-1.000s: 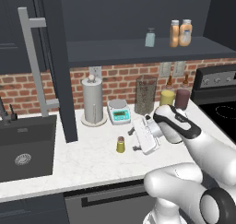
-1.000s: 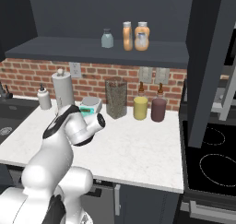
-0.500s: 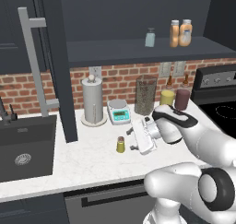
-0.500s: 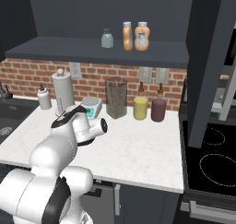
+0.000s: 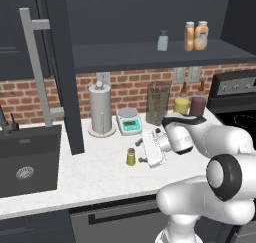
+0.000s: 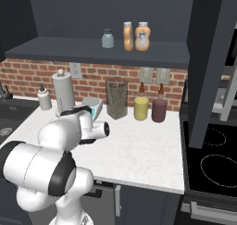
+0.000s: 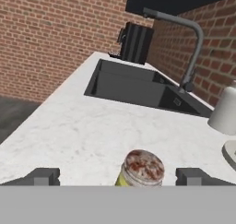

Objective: Put the shaker and condiment bottle from the counter next to their counterparts in the cabinet.

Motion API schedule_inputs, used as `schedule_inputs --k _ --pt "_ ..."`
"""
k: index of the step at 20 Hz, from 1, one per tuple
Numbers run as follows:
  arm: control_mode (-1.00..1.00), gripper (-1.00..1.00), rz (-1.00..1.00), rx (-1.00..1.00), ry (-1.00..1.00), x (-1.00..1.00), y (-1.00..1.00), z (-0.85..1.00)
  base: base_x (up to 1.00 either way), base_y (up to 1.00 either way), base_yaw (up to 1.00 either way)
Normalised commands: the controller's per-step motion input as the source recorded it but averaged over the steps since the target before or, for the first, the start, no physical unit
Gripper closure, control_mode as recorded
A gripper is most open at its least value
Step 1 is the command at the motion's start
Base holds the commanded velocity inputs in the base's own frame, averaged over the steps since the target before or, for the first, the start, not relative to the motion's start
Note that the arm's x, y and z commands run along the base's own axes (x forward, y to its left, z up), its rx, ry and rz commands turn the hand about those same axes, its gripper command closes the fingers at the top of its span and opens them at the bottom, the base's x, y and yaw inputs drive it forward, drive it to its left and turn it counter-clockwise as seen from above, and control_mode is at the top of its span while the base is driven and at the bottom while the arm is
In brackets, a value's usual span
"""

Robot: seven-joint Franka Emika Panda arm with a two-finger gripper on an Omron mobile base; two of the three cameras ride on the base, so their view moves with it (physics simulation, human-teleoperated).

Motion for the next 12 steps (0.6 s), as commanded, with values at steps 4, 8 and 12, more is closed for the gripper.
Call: schedule_inputs --k 4,8,12 --pt "-1.00 -1.00 0.00 0.04 0.00 0.37 0.00 -0.11 0.00 0.00 0.00" --pt "-1.00 -1.00 0.00 0.03 0.00 0.29 0.00 -0.11 0.00 0.00 0.00" --pt "-1.00 -1.00 0.00 0.00 0.00 0.05 0.07 -0.18 0.00 0.00 0.00"
